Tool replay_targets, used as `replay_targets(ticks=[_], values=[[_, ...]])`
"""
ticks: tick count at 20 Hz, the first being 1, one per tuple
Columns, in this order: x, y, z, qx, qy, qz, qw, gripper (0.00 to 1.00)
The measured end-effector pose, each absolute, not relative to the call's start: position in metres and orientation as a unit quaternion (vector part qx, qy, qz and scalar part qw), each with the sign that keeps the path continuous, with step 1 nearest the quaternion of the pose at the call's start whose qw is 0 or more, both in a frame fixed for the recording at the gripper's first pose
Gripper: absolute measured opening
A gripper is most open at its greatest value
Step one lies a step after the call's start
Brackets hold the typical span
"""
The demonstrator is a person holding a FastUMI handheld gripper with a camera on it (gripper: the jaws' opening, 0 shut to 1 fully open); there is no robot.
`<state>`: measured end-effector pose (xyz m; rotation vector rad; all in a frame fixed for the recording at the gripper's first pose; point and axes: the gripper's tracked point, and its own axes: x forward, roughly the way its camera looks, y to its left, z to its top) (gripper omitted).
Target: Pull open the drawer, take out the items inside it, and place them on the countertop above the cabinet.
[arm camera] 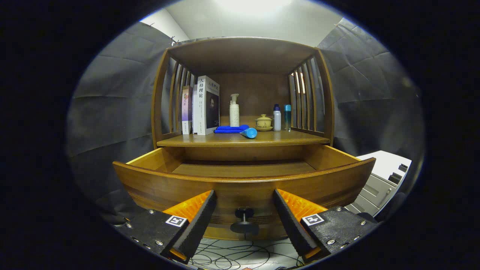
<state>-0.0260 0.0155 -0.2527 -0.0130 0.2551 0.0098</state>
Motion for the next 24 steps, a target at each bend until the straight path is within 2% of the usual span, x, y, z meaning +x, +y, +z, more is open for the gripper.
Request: replay_targets(ticks=[24], values=[[0.089, 0.021, -0.262, -0.015, 0.117, 0.008, 0.993, 0.95]])
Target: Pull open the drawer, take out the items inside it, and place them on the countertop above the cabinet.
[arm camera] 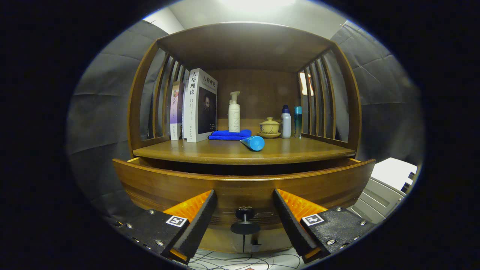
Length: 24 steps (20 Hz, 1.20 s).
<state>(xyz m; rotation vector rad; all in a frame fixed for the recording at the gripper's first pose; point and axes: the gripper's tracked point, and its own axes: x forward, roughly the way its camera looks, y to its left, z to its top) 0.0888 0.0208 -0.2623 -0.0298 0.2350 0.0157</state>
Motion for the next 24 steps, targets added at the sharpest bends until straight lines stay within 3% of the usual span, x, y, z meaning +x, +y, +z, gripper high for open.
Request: replay_targets(ticks=[9, 16, 24], values=[[0.136, 0.019, -0.269, -0.023, 0.123, 0.012, 0.992, 0.96], [0.134, 0.019, -0.267, -0.028, 0.128, 0.022, 0.991, 0.95], [0.112, -0.045, -0.175, -0.126, 0.104, 0.021, 0.986, 0.95]])
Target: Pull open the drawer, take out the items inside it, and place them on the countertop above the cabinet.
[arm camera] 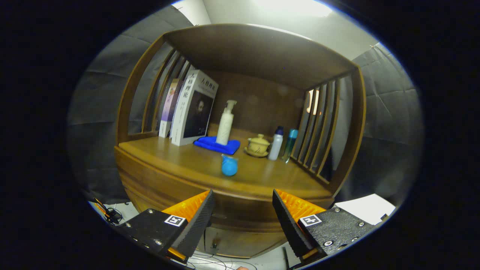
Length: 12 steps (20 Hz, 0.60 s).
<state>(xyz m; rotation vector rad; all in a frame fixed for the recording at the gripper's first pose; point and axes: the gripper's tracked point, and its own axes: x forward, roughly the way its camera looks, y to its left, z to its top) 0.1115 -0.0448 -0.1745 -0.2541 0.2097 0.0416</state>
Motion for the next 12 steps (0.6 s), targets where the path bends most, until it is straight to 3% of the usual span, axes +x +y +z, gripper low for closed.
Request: replay_targets(ticks=[6, 12], values=[[0.1, -0.042, -0.074, -0.087, 0.083, 0.051, 0.991, 0.95], [0.041, -0.023, -0.015, 0.006, 0.065, 0.076, 0.995, 0.95]])
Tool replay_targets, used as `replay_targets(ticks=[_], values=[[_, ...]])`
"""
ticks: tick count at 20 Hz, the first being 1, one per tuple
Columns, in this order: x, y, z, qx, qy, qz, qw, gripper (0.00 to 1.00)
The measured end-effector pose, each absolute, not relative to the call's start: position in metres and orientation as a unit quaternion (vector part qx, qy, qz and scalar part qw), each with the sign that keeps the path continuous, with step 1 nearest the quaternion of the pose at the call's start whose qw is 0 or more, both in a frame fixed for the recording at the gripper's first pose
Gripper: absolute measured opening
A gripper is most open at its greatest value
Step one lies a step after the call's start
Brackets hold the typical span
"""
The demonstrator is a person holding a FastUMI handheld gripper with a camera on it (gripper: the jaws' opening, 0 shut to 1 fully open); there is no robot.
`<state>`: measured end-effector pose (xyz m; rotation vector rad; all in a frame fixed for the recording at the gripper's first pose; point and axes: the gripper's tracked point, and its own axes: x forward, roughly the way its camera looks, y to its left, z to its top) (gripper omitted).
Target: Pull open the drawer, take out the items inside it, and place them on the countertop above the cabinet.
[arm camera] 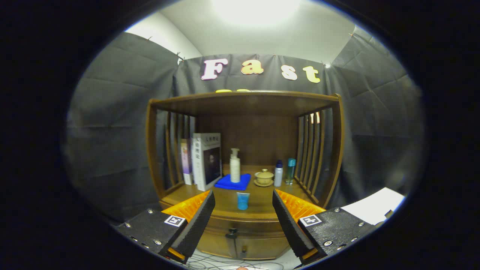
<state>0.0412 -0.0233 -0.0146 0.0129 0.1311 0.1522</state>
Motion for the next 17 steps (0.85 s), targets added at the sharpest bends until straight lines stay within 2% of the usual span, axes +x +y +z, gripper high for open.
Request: replay_targets(ticks=[8, 14, 17], values=[[-0.024, 0.003, 0.024, -0.04, 0.017, 0.054, 0.998, 0.95], [-0.035, 0.059, 0.01, 0.002, 0.03, 0.127, 0.991, 0.95], [-0.033, 0.06, 0.002, -0.014, 0.035, 0.129, 0.991, 0.95]])
